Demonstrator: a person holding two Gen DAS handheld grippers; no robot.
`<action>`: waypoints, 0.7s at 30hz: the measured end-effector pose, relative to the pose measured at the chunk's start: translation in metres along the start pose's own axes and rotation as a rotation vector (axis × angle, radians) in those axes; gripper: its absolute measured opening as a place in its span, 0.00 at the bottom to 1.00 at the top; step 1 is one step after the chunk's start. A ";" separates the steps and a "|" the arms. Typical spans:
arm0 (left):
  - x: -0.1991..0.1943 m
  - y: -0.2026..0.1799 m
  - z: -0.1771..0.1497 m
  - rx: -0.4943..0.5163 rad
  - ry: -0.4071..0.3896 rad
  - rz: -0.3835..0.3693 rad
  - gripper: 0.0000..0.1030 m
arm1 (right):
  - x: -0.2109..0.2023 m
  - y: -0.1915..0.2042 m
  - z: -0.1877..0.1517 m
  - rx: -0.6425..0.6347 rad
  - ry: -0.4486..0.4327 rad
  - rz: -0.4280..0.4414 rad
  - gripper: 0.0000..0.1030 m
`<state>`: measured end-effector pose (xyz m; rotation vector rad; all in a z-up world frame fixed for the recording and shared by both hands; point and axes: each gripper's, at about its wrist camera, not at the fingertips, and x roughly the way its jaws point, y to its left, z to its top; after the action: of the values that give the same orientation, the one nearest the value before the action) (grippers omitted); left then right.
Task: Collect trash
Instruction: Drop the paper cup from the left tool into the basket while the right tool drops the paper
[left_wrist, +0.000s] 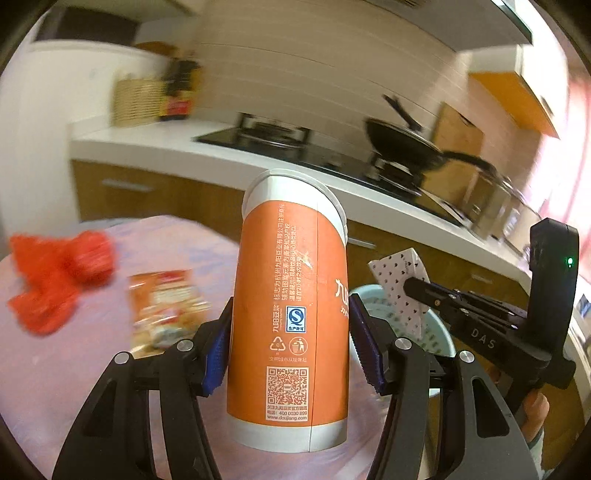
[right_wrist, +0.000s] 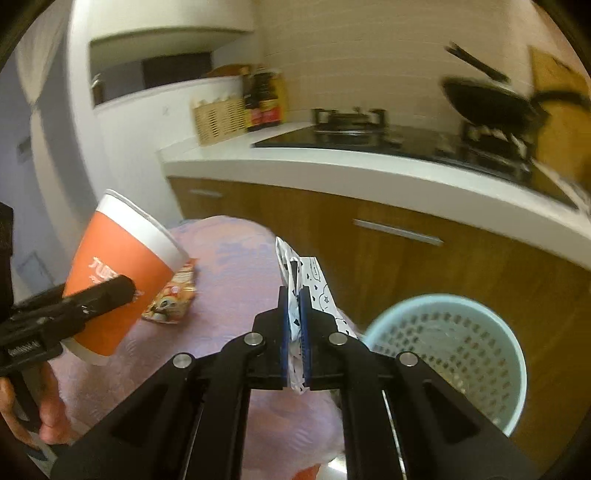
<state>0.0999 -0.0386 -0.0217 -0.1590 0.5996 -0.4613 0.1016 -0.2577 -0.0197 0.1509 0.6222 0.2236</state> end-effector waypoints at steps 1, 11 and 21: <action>0.007 -0.010 0.001 0.013 0.006 -0.011 0.54 | -0.003 -0.012 -0.001 0.025 -0.005 -0.017 0.04; 0.108 -0.107 0.005 0.147 0.126 -0.124 0.54 | -0.011 -0.125 -0.024 0.199 0.008 -0.257 0.04; 0.183 -0.147 -0.007 0.210 0.248 -0.138 0.56 | 0.022 -0.176 -0.041 0.334 0.118 -0.296 0.05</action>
<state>0.1745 -0.2533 -0.0794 0.0590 0.7811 -0.6800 0.1232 -0.4189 -0.1014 0.3654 0.7875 -0.1610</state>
